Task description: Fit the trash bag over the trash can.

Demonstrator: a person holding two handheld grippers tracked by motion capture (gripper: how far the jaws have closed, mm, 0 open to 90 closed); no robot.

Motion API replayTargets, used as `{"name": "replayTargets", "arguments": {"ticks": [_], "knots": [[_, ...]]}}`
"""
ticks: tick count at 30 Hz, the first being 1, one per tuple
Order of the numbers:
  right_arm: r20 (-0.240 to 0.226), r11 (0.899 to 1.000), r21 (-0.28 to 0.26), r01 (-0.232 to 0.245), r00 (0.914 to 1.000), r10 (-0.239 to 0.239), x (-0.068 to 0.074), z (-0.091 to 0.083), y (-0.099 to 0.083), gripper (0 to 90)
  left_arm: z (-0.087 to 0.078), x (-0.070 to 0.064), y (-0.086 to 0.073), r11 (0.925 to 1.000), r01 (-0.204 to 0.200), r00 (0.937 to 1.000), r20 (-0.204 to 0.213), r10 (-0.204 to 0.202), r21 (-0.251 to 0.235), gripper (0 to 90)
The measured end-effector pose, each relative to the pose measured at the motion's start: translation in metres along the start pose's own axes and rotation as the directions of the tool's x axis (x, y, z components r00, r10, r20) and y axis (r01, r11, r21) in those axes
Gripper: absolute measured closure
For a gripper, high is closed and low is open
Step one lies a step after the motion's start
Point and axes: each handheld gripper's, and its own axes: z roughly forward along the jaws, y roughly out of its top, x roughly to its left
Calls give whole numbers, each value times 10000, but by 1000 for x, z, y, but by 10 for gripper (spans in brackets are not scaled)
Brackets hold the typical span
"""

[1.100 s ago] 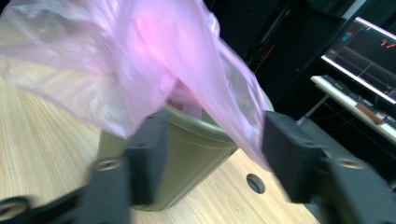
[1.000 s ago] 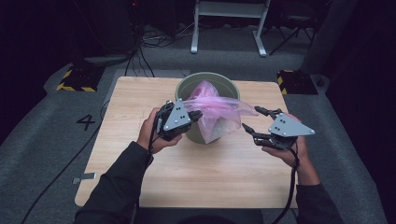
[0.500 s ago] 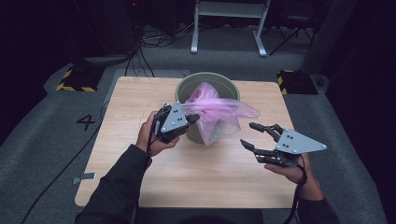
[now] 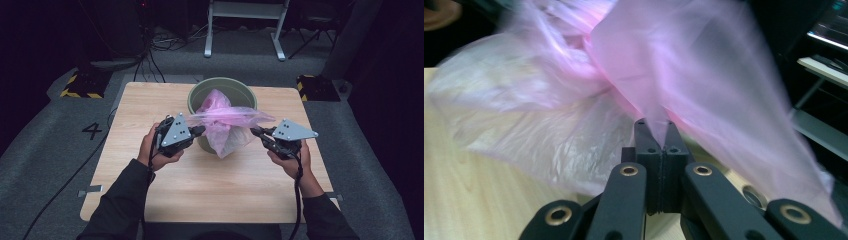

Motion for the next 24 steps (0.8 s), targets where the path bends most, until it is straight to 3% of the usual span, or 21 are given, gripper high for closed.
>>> {"name": "replayTargets", "arguments": {"ticks": [8,10,11,13,17,18,19,20,22,24], "knots": [[875,9969,128,-776,9932,762,-22,-2,-12,900,-12,9,-29,9989,126,9999,-93,-122,455,900],[804,9943,30,-1065,9911,1059,-28,-3,-15,900,-14,11,-37,9980,235,9995,-225,-222,588,900],[834,9929,17,-1189,9895,1183,-30,-2,-17,900,-14,12,-39,9979,338,9992,-242,-326,547,900],[777,9922,-40,-1247,9891,1247,-31,-1,-18,900,-18,14,-42,9954,959,9947,-373,-955,84,899],[697,9955,-310,-895,9934,915,-25,-2,-13,900,-29,13,-33,9741,2080,9749,-616,-2138,-883,475],[617,9956,-393,-849,9943,872,-23,-3,-11,900,-33,9,-28,9713,2023,9755,-612,-2111,-1254,428],[589,9959,-414,-804,9948,828,-21,-3,-9,900,-35,4,-25,9732,1805,9793,-659,-1912,-1424,383],[595,9964,-401,-753,9952,776,-21,-3,-8,900,-36,-4,-20,9767,1440,9865,-543,-1543,-1594,354],[506,9969,-385,-691,9962,710,-19,-3,-7,900,-33,-20,-10,9848,821,9965,-55,-839,-1529,304],[428,9974,-360,-631,9970,646,-18,-2,-6,900,-25,-35,-1,9918,214,9997,174,-194,-1257,272]]}}
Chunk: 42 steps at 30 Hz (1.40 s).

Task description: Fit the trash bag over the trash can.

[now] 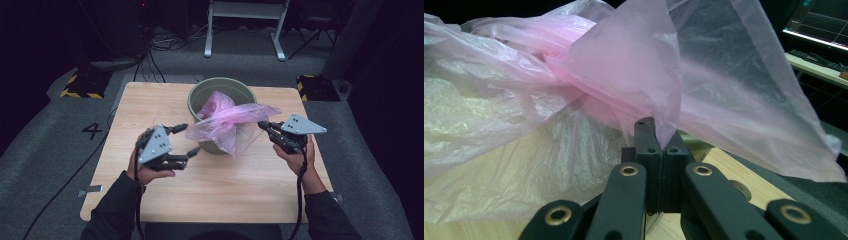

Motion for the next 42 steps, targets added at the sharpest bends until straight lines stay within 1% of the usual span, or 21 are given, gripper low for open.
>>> {"name": "replayTargets", "arguments": {"ticks": [2,6,7,9,11,12,14,15,17,20,24,26,29,31,32,33,35,37,39,41,42], "knots": [[-96,10000,25,53,9999,-53,2,1,1,897,12,-9,5,9987,-433,9991,59,432,256,242],[-195,9997,61,219,9996,-218,6,2,3,889,32,-8,13,9963,-557,9980,-254,575,656,219],[-209,9997,49,257,9995,-256,7,3,4,890,35,-6,15,9944,-642,9971,-364,674,834,239],[-266,9995,33,308,9992,-307,8,2,5,890,42,-2,14,9887,-802,9936,-687,894,1269,443],[-279,9995,6,331,9991,-331,8,2,5,891,45,4,10,9881,-864,9960,-107,885,1269,674],[-280,9995,7,324,9991,-324,8,1,4,892,47,5,8,9860,-934,9950,-232,975,1380,783],[-223,9996,8,276,9994,-276,7,0,3,896,48,10,3,9849,-891,9959,-49,908,1482,892],[-202,9997,-14,245,9995,-246,6,-1,2,897,48,12,1,9854,-822,9965,-29,836,1490,898],[-129,9999,-8,130,9998,-130,3,-2,0,899,48,15,-5,9803,-897,9957,-91,927,1761,900],[24,10000,0,-76,10000,76,-3,-4,-4,900,44,21,-15,9771,-747,9968,-136,790,1993,900],[187,9998,41,-210,9996,210,-9,-5,-11,900,36,30,-30,9701,-571,9954,-611,734,2359,900],[202,9995,108,-313,9993,311,-12,-3,-15,900,33,36,-37,9725,-236,9973,-617,389,2316,900],[84,9988,184,-444,9990,443,-13,2,-20,900,32,41,-43,9706,-48,9973,-706,224,2407,900],[104,9989,131,-440,9990,439,-11,5,-21,900,32,42,-46,9721,90,9989,-474,22,2345,900],[62,9987,43,-499,9987,499,-12,6,-21,900,31,42,-46,9759,149,9989,-466,-49,2179,890],[-16,9984,-19,-558,9984,558,-12,6,-20,900,29,40,-46,9803,386,9983,-498,-295,1936,798],[-121,9980,-71,-633,9979,632,-13,6,-20,900,22,35,-43,9870,700,9963,-598,-619,1445,503],[-135,9983,-78,-586,9982,584,-12,5,-18,900,11,27,-36,9942,681,9963,-589,-633,832,298],[-132,9986,-94,-527,9985,525,-11,4,-17,895,-2,21,-27,9976,663,9966,-496,-654,173,245],[-66,9991,-71,-410,9991,409,-10,4,-15,883,-11,18,-16,9968,723,9966,-380,-736,-354,225],[-29,9992,-80,-389,9992,389,-10,4,-14,881,-14,19,-9,9968,674,9973,-270,-686,-428,219]]}}
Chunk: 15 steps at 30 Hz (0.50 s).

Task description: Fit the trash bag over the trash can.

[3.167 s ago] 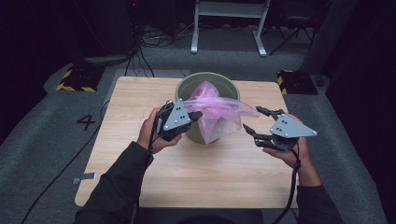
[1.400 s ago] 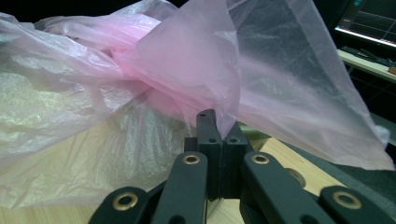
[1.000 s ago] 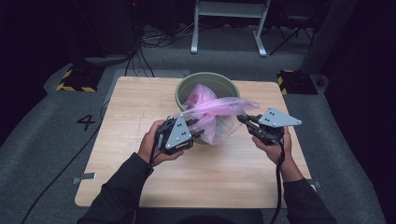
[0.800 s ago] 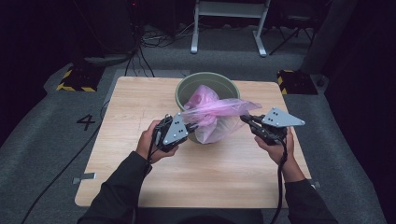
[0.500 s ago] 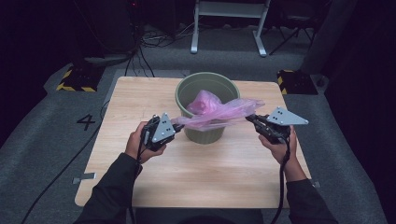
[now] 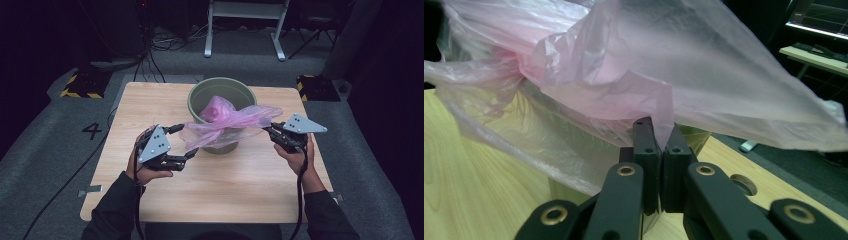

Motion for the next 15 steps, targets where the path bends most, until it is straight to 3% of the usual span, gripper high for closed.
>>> {"name": "replayTargets", "arguments": {"ticks": [3,5,8,10,11,13,14,15], "knots": [[-7,10000,-28,47,10000,-47,1,0,4,877,3,-1,20,9992,-374,9993,28,373,118,194],[-42,9999,-90,124,9999,-125,3,1,8,876,13,0,31,9972,-585,9982,181,577,469,193],[-76,9993,-129,349,9994,-350,5,4,14,872,35,4,42,9883,-809,9967,221,787,1294,222],[-95,9985,-138,536,9985,-537,6,6,17,870,52,10,48,9726,-1057,9943,115,1056,2069,310],[-109,9980,-132,614,9980,-616,6,7,19,867,58,12,49,9689,-1039,9946,236,1012,2244,373],[-139,9982,-138,592,9981,-594,5,9,20,868,71,17,49,9524,-1179,9930,447,1098,2812,522],[-172,9982,-173,580,9982,-583,5,10,20,868,76,20,49,9452,-1273,9915,636,1133,3005,553],[-202,9981,-167,590,9980,-593,4,10,20,868,80,22,48,9436,-1383,9902,612,1256,3008,632]]}}
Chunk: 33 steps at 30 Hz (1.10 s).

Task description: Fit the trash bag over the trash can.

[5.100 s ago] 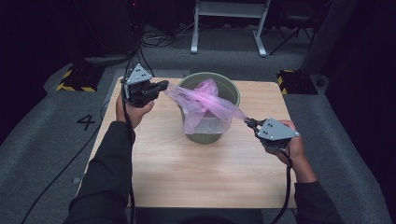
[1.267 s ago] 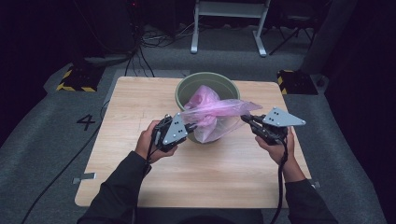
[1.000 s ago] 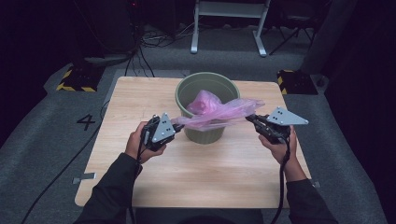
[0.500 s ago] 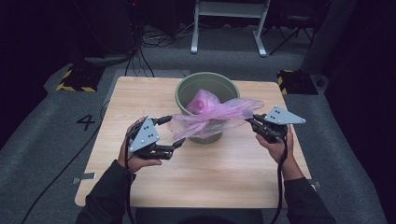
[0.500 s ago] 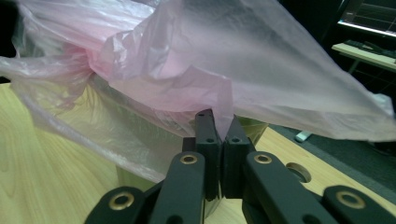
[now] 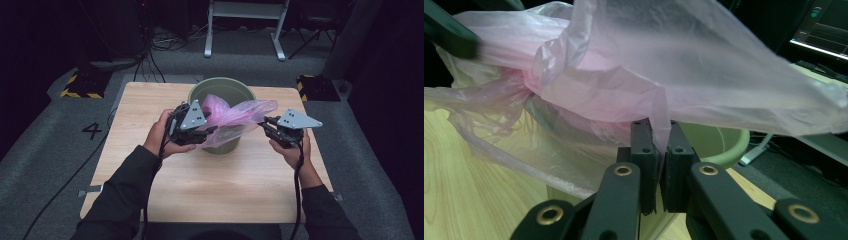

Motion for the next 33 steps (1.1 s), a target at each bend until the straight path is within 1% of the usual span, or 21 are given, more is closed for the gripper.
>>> {"name": "replayTargets", "arguments": {"ticks": [2,3,4,5,8,10,11,12,13,15,17,19,21,23,25,26,27,28,29,31,33], "knots": [[33,10000,30,-43,10000,43,-2,1,-1,868,4,5,0,10000,18,9999,-168,-19,-60,785],[6,10000,-4,-86,10000,86,-3,1,-1,869,5,8,0,9997,117,9999,-26,-118,-217,859],[3,9999,-7,-117,9999,117,-5,1,-2,871,4,12,-1,9991,225,9996,-148,-230,-363,887],[49,9999,8,-153,9999,153,-6,1,-2,875,4,15,-1,9988,314,9990,-299,-326,-383,896],[94,9995,65,-294,9995,294,-10,0,-4,883,3,29,-5,9943,838,9957,-337,-862,-657,899],[98,9989,127,-456,9989,455,-13,0,-6,900,1,42,-9,9857,1431,9897,28,-1434,-886,898],[117,9986,154,-510,9986,508,-15,0,-7,900,0,48,-11,9804,1684,9854,431,-1648,-1026,896],[115,9980,185,-604,9981,602,-16,0,-8,900,-1,53,-13,9757,1872,9816,605,-1812,-1136,882],[100,9976,202,-669,9977,667,-18,0,-9,900,-2,55,-14,9733,1984,9795,586,-1927,-1154,851],[1,9970,148,-756,9971,756,-19,0,-11,900,-3,53,-14,9763,1783,9833,578,-1723,-1224,854],[50,9977,79,-669,9977,669,-16,0,-9,788,-1,47,-12,9851,1402,9900,310,-1378,-992,885],[-74,9989,-78,-461,9989,461,-12,-1,-7,780,1,44,-10,9869,1278,9918,200,-1264,-986,897],[-308,9991,-288,-297,9991,289,-9,-3,-5,659,2,42,-9,9891,1188,9928,-51,-1197,-873,899],[-533,9975,-544,-441,9977,412,-6,-3,-2,496,3,40,-8,9881,1238,9920,-135,-1256,-914,899],[-872,9960,-670,-587,9948,527,-3,-3,1,409,3,38,-7,9880,1226,9918,-239,-1253,-940,899],[-966,9957,-732,-564,9941,492,-1,-3,3,400,3,38,-6,9881,1196,9921,-266,-1227,-971,899],[-1069,9960,-708,-546,9932,469,2,-3,4,418,3,37,-6,9868,1244,9914,-276,-1278,-1035,899],[-1122,9969,-688,-384,9932,305,4,-2,6,497,3,38,-6,9869,1242,9913,-308,-1280,-1033,899],[-1096,9981,-587,-169,9939,103,7,-2,6,626,3,39,-6,9868,1259,9908,-373,-1303,-1018,900],[-958,9995,-296,112,9953,-140,10,0,7,819,3,43,-8,9841,1426,9882,-404,-1475,-1063,899],[-879,9998,-208,26,9961,-44,7,1,6,900,1,51,-12,9781,1718,9830,-453,-1781,-1173,900]]}}
